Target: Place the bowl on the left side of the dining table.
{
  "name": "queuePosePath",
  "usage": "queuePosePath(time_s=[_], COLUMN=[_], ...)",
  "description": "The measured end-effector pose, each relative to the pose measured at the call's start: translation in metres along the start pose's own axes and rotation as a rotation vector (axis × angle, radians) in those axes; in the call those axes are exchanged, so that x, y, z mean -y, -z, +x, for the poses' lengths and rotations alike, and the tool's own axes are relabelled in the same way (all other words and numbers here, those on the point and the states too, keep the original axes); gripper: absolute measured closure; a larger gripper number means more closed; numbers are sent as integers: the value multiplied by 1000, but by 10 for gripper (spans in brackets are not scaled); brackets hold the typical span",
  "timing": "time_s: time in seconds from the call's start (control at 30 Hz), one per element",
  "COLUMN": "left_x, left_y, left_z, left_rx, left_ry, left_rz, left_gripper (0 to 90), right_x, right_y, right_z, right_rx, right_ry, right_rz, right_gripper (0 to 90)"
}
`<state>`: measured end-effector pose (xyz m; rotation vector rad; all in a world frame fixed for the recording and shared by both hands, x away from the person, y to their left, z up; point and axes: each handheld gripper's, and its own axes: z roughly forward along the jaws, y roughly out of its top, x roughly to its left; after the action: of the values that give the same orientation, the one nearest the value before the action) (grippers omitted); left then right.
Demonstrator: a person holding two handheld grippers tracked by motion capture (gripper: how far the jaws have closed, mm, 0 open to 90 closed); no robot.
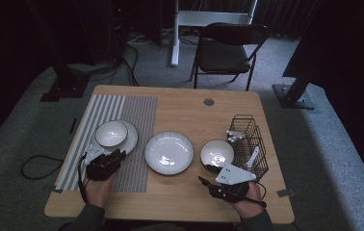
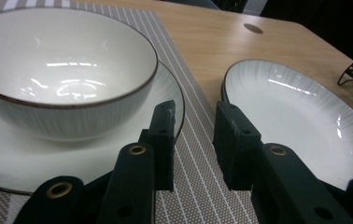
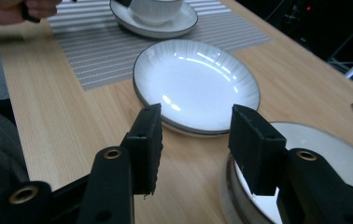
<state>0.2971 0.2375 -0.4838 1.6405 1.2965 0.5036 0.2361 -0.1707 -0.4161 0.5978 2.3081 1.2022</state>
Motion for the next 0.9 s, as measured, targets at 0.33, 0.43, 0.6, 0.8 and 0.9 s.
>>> queuePosePath(time_s=[0.33,0.43,0.6,0.8,0.9], left_x=[9,10,13,17,18], left_y=[-6,-7,-9,-10,-11], left_z=[-2,-4,-5,-5,-5], left_rx=[4,3,11,10,8], left_ry=[-9,-17,-24,-21,-17], left_rz=[33,38,47,55,58], left_gripper=[693,693,691,690,690], right_x=[-12,-13,-12,-12,-12], right_y=[24,29,40,49,51], right_z=[-13,-16,-26,-32,-33], right_rx=[45,52,78,107,111], right_ry=[26,21,8,16,15], right_rz=[-18,-25,-29,-10,-9], right_gripper=[539,538,540,543,543])
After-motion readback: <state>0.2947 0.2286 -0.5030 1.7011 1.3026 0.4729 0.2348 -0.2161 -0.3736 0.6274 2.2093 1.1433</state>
